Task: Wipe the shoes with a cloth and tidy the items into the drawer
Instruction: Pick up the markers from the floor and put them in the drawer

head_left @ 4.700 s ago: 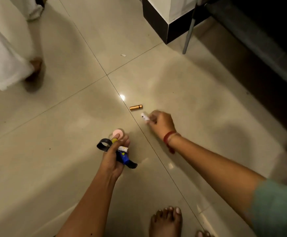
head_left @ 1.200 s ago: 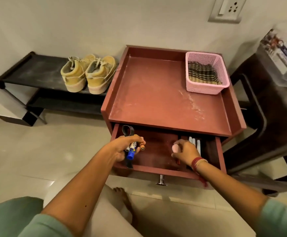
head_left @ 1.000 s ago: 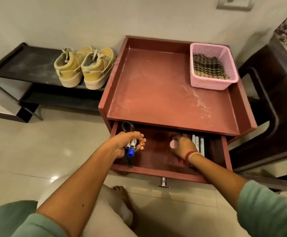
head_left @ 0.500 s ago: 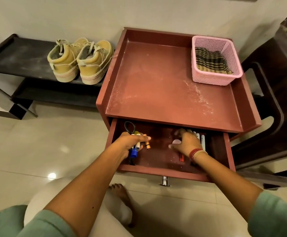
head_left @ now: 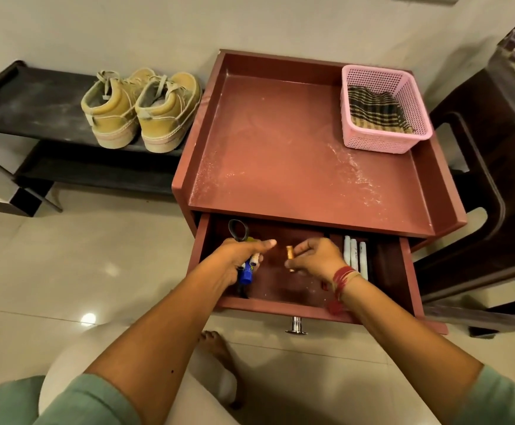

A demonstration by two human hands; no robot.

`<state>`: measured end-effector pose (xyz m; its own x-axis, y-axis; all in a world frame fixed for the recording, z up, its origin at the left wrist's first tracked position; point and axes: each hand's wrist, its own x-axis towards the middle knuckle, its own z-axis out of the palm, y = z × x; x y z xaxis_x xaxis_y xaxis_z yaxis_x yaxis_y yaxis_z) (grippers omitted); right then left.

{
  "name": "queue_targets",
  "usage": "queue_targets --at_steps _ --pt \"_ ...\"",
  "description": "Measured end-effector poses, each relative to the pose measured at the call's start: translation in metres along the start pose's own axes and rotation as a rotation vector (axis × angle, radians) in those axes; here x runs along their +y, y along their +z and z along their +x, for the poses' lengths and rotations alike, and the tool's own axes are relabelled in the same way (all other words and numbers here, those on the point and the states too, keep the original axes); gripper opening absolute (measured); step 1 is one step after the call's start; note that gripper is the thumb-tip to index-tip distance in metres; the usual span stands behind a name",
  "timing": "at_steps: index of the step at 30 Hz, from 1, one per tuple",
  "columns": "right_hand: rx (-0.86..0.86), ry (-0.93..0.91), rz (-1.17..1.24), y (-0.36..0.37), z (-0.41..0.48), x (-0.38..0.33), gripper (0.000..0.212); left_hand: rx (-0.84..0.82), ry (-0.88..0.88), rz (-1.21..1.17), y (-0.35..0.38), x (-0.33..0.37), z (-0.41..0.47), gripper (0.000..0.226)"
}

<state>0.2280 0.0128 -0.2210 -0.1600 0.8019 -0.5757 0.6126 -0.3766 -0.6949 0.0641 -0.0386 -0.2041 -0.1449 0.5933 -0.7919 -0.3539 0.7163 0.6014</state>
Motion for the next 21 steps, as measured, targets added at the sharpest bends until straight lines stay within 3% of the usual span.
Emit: queue_targets --at_steps 4,9,15,21 --pt "0.143 0.039 -0.203 -0.023 0.023 0.013 0.028 -0.059 -0.078 -0.068 0.002 0.005 0.002 0.018" --pt "0.130 0.020 -0.524 -0.013 0.033 0.013 0.037 -0.055 -0.094 -0.058 0.001 0.006 0.002 0.010" --pt "0.202 -0.046 -0.649 0.001 0.043 0.018 0.034 -0.013 -0.036 -0.004 -0.004 0.003 0.003 0.014" --pt "0.199 -0.016 -0.626 -0.004 0.038 0.015 0.036 0.007 -0.021 -0.021 -0.002 0.005 0.002 0.018"
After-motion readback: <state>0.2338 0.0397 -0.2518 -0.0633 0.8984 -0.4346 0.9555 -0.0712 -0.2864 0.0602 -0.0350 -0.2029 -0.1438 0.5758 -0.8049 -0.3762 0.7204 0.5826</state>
